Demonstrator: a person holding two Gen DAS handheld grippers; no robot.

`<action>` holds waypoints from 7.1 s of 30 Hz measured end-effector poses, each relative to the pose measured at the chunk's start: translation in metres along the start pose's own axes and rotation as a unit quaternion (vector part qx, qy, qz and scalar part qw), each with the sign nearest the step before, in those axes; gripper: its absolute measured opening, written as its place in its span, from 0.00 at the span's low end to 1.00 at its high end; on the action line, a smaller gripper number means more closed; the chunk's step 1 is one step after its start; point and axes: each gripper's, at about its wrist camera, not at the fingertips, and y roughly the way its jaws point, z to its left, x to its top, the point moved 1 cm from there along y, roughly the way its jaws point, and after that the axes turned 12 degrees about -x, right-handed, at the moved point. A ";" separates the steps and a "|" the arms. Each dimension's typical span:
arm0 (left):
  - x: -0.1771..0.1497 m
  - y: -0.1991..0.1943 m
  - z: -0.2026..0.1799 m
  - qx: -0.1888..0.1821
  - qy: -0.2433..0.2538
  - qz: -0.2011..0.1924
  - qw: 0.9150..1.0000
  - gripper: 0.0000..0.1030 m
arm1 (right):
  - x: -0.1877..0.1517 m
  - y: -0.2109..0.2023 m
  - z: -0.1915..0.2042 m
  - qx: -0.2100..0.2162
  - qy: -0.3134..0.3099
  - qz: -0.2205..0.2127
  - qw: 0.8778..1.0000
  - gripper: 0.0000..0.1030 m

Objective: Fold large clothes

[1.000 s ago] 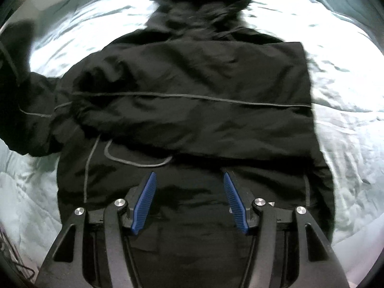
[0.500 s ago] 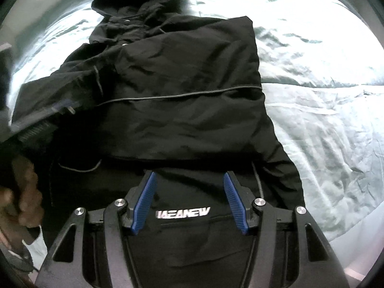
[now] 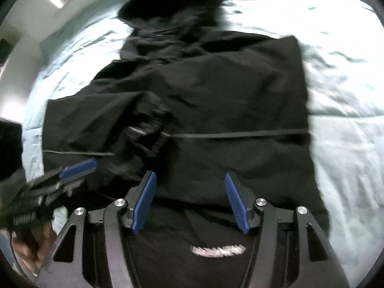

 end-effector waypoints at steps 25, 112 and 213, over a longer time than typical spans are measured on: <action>0.046 -0.077 0.079 0.142 -0.021 -0.083 0.986 0.53 | 0.043 -0.054 -0.043 -0.078 -0.001 -0.107 0.991 0.23; 0.281 0.001 0.059 0.199 0.035 -0.138 0.970 0.57 | 0.264 0.027 -0.062 -0.030 0.031 -0.124 0.991 0.53; 0.140 -0.108 -0.006 0.008 0.239 -0.025 0.971 0.14 | 0.125 -0.087 -0.018 -0.074 -0.219 -0.263 0.936 0.16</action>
